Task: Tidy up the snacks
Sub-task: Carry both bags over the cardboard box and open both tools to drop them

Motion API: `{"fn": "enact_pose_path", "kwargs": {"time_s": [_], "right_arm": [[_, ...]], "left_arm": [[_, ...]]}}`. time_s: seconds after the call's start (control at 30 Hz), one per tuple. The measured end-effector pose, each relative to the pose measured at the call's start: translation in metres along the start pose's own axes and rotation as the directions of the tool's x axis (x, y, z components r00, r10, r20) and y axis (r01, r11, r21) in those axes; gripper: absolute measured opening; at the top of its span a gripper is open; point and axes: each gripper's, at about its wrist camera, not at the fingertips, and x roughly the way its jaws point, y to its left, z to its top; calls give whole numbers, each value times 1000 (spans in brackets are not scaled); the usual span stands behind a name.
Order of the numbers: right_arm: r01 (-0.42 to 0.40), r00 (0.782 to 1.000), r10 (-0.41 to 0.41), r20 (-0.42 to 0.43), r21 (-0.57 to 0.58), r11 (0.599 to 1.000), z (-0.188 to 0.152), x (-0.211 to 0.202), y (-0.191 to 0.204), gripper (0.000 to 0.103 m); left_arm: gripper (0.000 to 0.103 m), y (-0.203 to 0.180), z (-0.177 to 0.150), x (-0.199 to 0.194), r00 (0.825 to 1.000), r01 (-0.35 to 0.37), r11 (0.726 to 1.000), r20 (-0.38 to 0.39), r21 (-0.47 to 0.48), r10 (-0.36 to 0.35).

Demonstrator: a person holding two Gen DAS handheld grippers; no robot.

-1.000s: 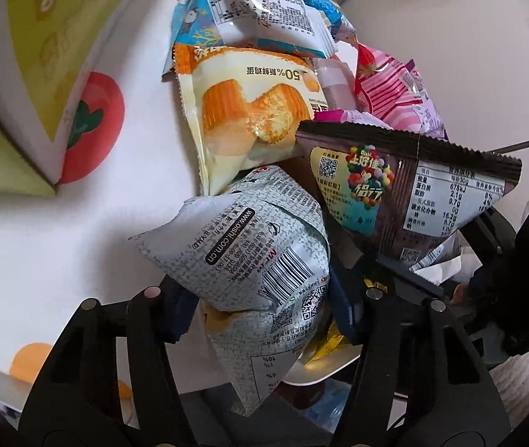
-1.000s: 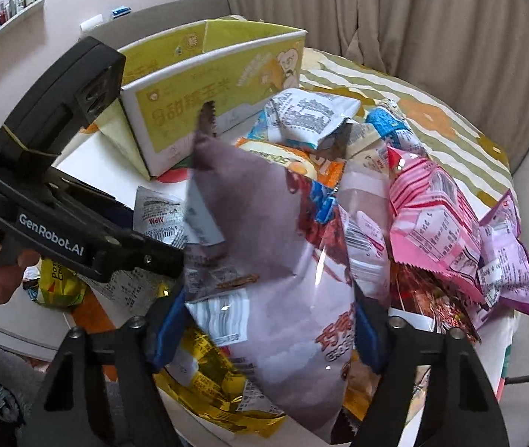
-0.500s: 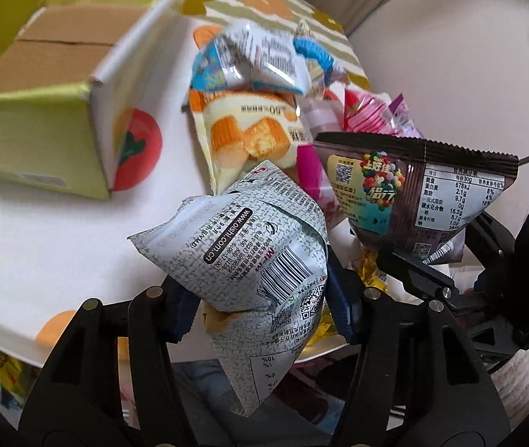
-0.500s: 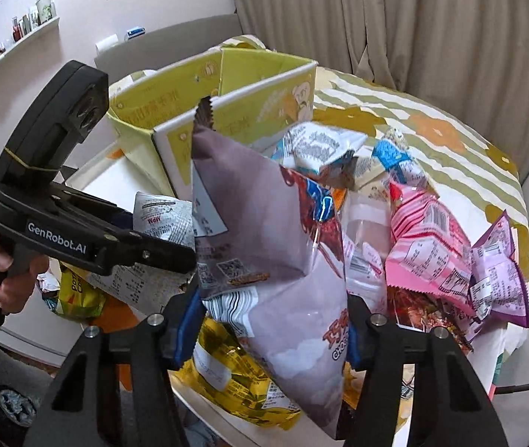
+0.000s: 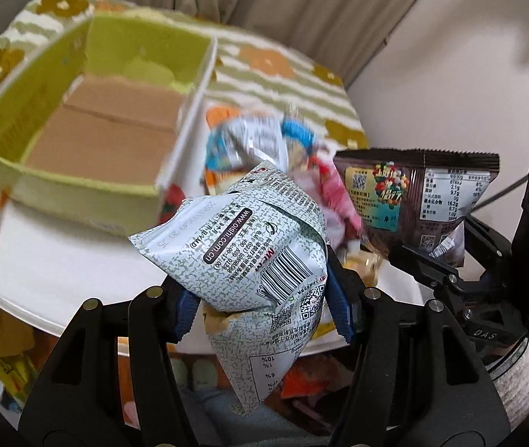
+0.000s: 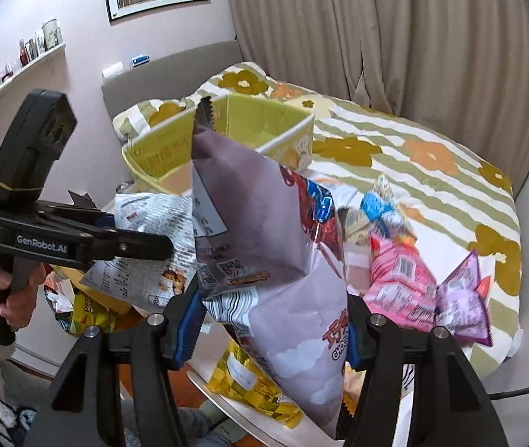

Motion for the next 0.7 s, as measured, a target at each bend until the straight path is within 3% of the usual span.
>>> {"fn": "enact_pose_path", "kwargs": {"time_s": [0.23,0.37,0.5,0.7], "right_arm": [[6,999,-6,40,6,1000,50,-5,18,56],[2,998,-4,65,31,1000,81,7,33,56],[3,998,-8,63,77,997,114,37,51,56],[-10,1000,9,7,202,979,151,100,77,56]], "left_arm": [[55,37,45,-45,992,-68,998,104,16,66],[55,70,79,-58,986,-112,993,124,36,107],[55,113,115,-59,986,-140,988,100,69,133],[55,174,162,-30,985,-174,973,19,154,173]]}}
